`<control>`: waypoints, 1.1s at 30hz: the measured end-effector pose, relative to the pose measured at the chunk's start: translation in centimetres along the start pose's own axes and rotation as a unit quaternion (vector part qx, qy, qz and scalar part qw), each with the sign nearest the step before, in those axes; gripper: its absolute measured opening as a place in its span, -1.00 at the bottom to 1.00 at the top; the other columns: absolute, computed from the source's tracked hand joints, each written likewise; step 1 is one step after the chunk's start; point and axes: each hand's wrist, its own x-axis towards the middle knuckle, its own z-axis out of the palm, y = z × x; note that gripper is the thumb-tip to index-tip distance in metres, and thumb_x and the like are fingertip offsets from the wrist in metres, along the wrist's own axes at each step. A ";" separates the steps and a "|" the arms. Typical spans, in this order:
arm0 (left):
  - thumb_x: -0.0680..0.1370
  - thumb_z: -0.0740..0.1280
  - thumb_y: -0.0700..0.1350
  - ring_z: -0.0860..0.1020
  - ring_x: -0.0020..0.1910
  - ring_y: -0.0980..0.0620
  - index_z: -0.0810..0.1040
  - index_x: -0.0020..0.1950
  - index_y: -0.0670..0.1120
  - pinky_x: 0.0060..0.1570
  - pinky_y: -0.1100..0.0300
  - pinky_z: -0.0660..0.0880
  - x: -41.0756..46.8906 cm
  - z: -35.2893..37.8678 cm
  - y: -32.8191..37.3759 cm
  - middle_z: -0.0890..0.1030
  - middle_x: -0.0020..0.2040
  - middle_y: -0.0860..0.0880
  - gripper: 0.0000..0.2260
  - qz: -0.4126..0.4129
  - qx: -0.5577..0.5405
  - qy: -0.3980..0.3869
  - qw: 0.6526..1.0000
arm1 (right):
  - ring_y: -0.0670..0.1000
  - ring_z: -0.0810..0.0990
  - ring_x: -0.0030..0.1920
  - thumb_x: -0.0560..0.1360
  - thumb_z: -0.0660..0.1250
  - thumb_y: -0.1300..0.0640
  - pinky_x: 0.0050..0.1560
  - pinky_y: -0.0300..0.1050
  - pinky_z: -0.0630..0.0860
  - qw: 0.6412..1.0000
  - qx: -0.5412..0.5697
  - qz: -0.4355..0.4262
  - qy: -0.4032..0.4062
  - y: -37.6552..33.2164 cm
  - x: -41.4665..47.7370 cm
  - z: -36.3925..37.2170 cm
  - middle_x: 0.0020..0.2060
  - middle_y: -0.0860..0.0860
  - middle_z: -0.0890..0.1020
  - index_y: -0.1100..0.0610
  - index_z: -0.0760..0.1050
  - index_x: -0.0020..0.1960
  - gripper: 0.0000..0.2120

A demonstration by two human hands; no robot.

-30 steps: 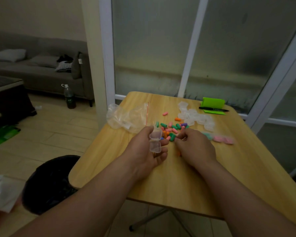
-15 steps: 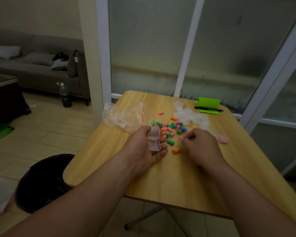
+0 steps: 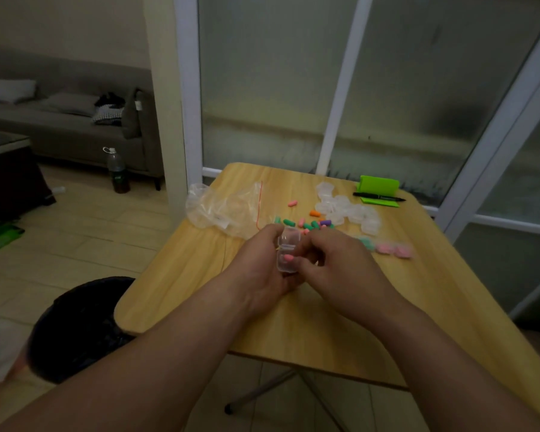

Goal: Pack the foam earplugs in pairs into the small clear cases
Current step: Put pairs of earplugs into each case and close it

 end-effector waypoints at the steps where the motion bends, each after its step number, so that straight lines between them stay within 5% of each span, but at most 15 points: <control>1: 0.65 0.18 -0.01 0.70 -0.06 -0.04 0.60 0.33 -0.19 -0.15 0.11 0.66 0.0 0.0 0.0 0.67 0.12 -0.19 -0.61 0.003 0.002 -0.003 1.000 | -0.17 0.49 -0.15 0.51 0.52 -0.04 -0.17 -0.12 0.46 1.000 -0.006 -0.005 -0.002 0.1 0.1 0.2 -0.19 -0.16 0.55 -0.07 0.59 -0.11 -0.88; 6: 0.66 0.15 0.01 0.62 -0.18 -0.02 0.57 0.30 -0.13 -0.19 0.11 0.57 -0.1 -0.1 0.2 0.61 0.00 -0.18 -0.65 0.013 0.014 -0.006 1.000 | -0.15 0.49 -0.12 0.48 0.53 -0.01 -0.10 -0.04 0.51 1.000 -0.015 -0.021 -0.013 0.1 0.2 0.6 -0.16 -0.15 0.54 -0.05 0.59 -0.12 -0.87; 9: 0.69 0.14 0.05 0.62 -0.19 -0.03 0.57 0.38 -0.18 -0.18 0.10 0.54 0.0 -0.2 0.3 0.62 -0.05 -0.17 -0.57 0.014 0.010 -0.007 1.000 | -0.18 0.47 -0.10 0.50 0.54 -0.01 -0.15 -0.16 0.42 0.999 -0.021 -0.023 -0.022 -0.1 0.2 0.6 -0.15 -0.18 0.51 -0.06 0.62 -0.08 -0.90; 13: 0.68 0.15 0.03 0.65 -0.13 -0.05 0.63 0.21 -0.18 -0.20 0.12 0.57 -0.3 -0.3 0.5 0.66 -0.02 -0.19 -0.63 0.014 0.006 -0.012 1.000 | -0.22 0.48 -0.10 0.51 0.53 -0.04 -0.17 -0.23 0.35 0.999 0.006 -0.002 -0.033 -0.2 0.3 0.6 -0.13 -0.19 0.52 -0.09 0.68 -0.01 -0.92; 15: 0.67 0.16 0.04 0.61 -0.16 -0.03 0.63 0.22 -0.16 -0.18 0.12 0.56 -0.6 -0.3 0.7 0.66 0.01 -0.18 -0.63 0.014 0.016 -0.003 1.000 | -0.18 0.54 -0.15 0.53 0.50 0.03 -0.18 -0.20 0.44 0.998 0.054 0.023 -0.003 0.2 0.6 0.2 -0.16 -0.14 0.57 -0.09 0.67 -0.03 -0.96; 19: 0.71 0.12 0.07 0.45 -0.34 0.01 0.62 0.10 -0.18 -0.29 0.16 0.46 -1.1 -0.4 1.2 0.59 -0.26 -0.11 -0.61 0.030 0.023 0.064 0.997 | -0.17 0.64 -0.09 0.59 0.41 0.13 -0.11 -0.22 0.52 0.986 0.082 0.120 0.086 3.2 1.8 -0.7 -0.12 -0.13 0.69 -0.06 0.68 -0.01 -0.89; 23: 0.71 0.11 0.08 0.44 -0.36 0.01 0.59 0.21 -0.19 -0.34 0.18 0.46 -1.1 -0.7 1.4 0.56 -0.25 -0.11 -0.59 0.037 0.022 0.095 0.995 | -0.05 0.64 0.02 0.59 0.40 0.16 -0.02 -0.12 0.46 0.978 0.044 0.189 0.075 5.1 2.5 0.2 0.00 -0.06 0.73 -0.04 0.66 -0.01 -0.88; 28: 0.71 0.13 0.08 0.46 -0.37 0.01 0.58 0.29 -0.23 -0.31 0.15 0.46 -1.0 -0.8 1.6 0.57 -0.21 -0.11 -0.56 0.044 0.017 0.105 0.993 | -0.03 0.66 -0.19 0.56 0.43 0.08 -0.12 0.04 0.64 0.985 0.026 0.165 0.044 4.0 3.0 2.1 -0.14 -0.11 0.65 -0.07 0.62 0.01 -0.94; 33: 0.71 0.10 0.06 0.44 -0.36 0.01 0.58 0.21 -0.19 -0.27 0.15 0.43 -1.3 -0.8 1.8 0.54 -0.23 -0.10 -0.61 0.045 0.010 0.097 0.994 | -0.12 0.53 -0.12 0.54 0.45 -0.02 -0.19 -0.08 0.44 0.990 -0.059 0.126 0.008 2.7 3.7 3.3 -0.21 -0.22 0.50 -0.16 0.51 -0.03 -0.88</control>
